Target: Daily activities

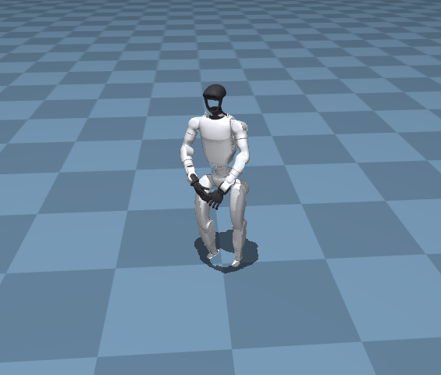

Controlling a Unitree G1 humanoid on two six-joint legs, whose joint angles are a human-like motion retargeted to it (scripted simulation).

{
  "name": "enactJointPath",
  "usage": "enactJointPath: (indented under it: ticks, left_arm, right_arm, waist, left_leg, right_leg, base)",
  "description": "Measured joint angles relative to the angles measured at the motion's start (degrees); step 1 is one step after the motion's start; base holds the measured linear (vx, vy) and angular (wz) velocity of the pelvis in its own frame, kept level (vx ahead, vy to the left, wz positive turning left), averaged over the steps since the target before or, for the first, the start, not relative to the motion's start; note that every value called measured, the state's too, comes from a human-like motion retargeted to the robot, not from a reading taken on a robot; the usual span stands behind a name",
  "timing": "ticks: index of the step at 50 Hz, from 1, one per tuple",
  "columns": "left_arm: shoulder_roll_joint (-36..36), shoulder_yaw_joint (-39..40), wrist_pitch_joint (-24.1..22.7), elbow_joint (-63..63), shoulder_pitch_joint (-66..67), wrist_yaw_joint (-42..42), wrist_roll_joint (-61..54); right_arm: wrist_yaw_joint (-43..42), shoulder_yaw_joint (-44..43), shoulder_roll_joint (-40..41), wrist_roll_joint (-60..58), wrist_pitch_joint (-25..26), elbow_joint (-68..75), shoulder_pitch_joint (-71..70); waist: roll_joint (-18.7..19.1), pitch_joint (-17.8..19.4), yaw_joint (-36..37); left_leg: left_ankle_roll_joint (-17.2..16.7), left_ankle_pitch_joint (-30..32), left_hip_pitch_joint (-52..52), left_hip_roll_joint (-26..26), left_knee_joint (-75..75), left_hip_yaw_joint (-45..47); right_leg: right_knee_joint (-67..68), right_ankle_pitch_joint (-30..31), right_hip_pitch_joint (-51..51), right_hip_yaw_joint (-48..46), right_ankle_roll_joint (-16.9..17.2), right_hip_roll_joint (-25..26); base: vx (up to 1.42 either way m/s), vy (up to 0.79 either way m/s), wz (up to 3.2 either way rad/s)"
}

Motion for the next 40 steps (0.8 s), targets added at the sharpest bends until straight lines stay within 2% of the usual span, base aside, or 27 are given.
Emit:
enactJointPath:
  ticks: [3, 5, 7, 14, 18, 24, 30, 34, 40]
  left_arm:
    - [1.5, 2.7, -0.2, 4.6, -0.7, 1.6, 5.2]
    - [-0.7, 3.9, 0.2, 9.1, 4.2, 4.3, 10.2]
    - [1.2, 6.0, 0.4, 12.1, 3.9, 4.9, 13.0]
    - [5.4, 10.8, 0.5, 16.3, 10.1, 5.7, 21.2]
    - [10.7, 11.4, -1.3, 11.6, 13.3, 4.6, 23.7]
    - [21.9, 10.1, -5.4, -2.7, 15.7, 0.8, 24.6]
    - [30.1, 9.5, -6.2, -12.6, 15.5, -3.0, 21.8]
    - [29.8, 11.9, -4.0, -10.7, 15.6, -2.7, 19.9]
    - [24.8, 17.3, -1.1, -2.9, 16.2, 1.6, 17.8]
  right_arm:
    - [-1.1, -2.5, -3.2, -7.9, -1.1, 5.5, -0.6]
    - [-3.7, -3.2, -1.7, -15.7, -1.7, 11.1, 3.7]
    - [-3.9, -5.2, -4.9, -20.8, -2.1, 15.2, 3.5]
    - [-4.8, -10.8, -12.6, -34.0, -3.9, 21.7, 9.8]
    - [-4.6, -13.9, -18.9, -35.0, -6.6, 14.2, 13.4]
    - [-3.4, -18.1, -30.2, -31.8, -10.6, -6.3, 17.9]
    - [-3.2, -22.1, -36.8, -30.0, -10.4, -18.1, 21.4]
    - [-4.8, -24.8, -35.4, -31.1, -8.5, -15.5, 23.1]
    - [-8.9, -27.0, -30.1, -32.6, -6.8, -5.1, 23.4]
  waist:
    - [0.5, 1.1, -0.7]
    - [-0.3, 0.7, -0.9]
    - [-0.1, 1.5, -1.2]
    - [1.1, 4.5, -2.0]
    - [1.8, 5.8, -3.2]
    - [2.9, 7.5, -5.2]
    - [3.7, 8.8, -6.0]
    - [3.6, 9.6, -5.7]
    - [3.3, 10.2, -4.8]
  left_leg:
    - [0.1, -3.0, 0.1, 0.8, 1.9, -1.1]
    - [0.5, -0.6, 1.0, -0.1, 0.2, -0.3]
    - [0.5, -3.2, 0.9, 0.2, 1.7, -1.2]
    - [0.6, -4.6, 3.7, 1.2, 2.0, -1.1]
    - [0.7, -5.2, 5.2, 1.3, 2.0, -0.5]
    - [0.9, -5.9, 6.7, 1.2, 2.0, 0.6]
    - [1.2, -6.0, 7.9, 0.4, 2.0, 1.2]
    - [1.5, -6.2, 8.4, -0.1, 2.0, 1.7]
    - [1.8, -6.5, 8.9, -0.7, 2.0, 2.5]
  right_leg:
    - [-5.1, 0.3, 3.5, -0.8, -0.2, 1.5]
    - [0.3, -0.7, 1.0, -0.1, -0.3, -0.1]
    - [-2.8, -1.2, 3.3, -0.7, -0.4, 0.8]
    - [-7.3, 0.3, 8.2, -1.1, -0.9, 2.3]
    - [-7.4, 0.2, 9.5, -0.5, -0.8, 2.6]
    - [-5.6, -0.9, 9.7, 1.0, -0.8, 2.5]
    - [-2.3, -2.7, 9.0, 2.0, -0.9, 1.8]
    - [-0.3, -3.8, 8.4, 2.3, -0.8, 1.2]
    - [1.7, -4.9, 7.7, 2.7, -0.8, 0.6]
  base:
    - [0.10, 0.01, 0.06]
    - [0.00, 0.00, 0.00]
    - [0.13, 0.02, 0.11]
    - [0.03, 0.01, 0.01]
    - [0.00, 0.00, 0.00]
    - [-0.01, 0.01, -0.19]
    - [0.00, 0.00, -0.03]
    - [0.00, 0.00, 0.00]
    - [0.00, 0.00, 0.00]
